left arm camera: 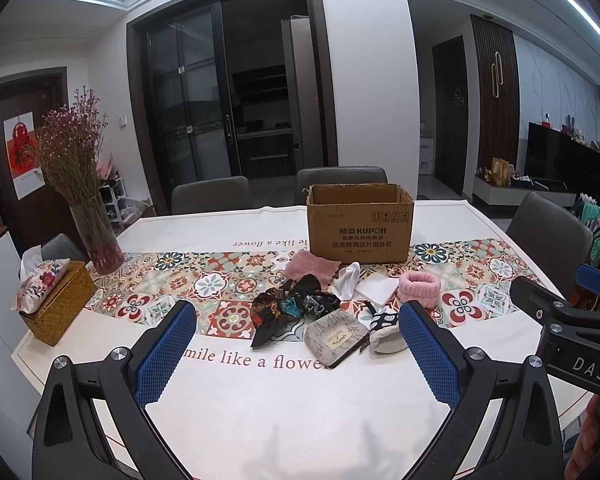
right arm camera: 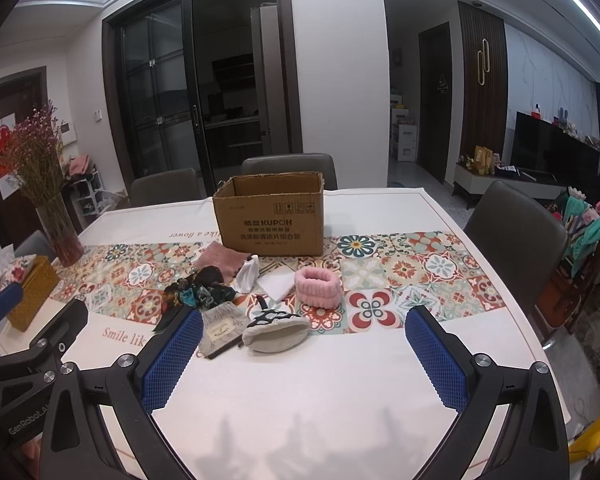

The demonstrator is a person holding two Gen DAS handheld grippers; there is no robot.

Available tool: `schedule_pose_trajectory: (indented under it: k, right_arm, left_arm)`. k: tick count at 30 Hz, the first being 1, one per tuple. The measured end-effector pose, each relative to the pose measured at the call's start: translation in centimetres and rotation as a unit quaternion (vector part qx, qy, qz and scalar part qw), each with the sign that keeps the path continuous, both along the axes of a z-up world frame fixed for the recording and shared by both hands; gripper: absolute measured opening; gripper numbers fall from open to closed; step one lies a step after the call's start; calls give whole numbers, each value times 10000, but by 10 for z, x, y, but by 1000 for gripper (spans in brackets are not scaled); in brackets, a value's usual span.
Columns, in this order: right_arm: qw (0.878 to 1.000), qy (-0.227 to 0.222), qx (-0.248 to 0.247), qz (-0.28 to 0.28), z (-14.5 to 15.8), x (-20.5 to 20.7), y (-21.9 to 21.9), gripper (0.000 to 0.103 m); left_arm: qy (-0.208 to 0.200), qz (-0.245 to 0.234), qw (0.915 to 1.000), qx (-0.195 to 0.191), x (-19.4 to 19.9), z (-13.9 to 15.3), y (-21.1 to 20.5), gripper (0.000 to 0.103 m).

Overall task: Organize soft objects
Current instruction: 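Reach the left tool to the beige pouch while the right tool reaches the patterned slipper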

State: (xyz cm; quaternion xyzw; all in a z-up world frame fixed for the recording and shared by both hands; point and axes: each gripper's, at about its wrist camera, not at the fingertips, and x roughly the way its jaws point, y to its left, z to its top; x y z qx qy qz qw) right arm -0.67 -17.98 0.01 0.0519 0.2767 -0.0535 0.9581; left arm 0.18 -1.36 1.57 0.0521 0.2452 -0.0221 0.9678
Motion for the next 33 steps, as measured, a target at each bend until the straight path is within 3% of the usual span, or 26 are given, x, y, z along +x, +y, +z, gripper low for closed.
schedule_pose_trajectory:
  k: [18,33]
  right_arm:
    - [9995,249,173,26,-16,29,1,102]
    - [9960,795,398,-16,-47,96,8,102]
  left_arm:
    - [228,-61,9997,-31,25,-16,3,103]
    - [767,-267,9966,-129,96,-47,15,101]
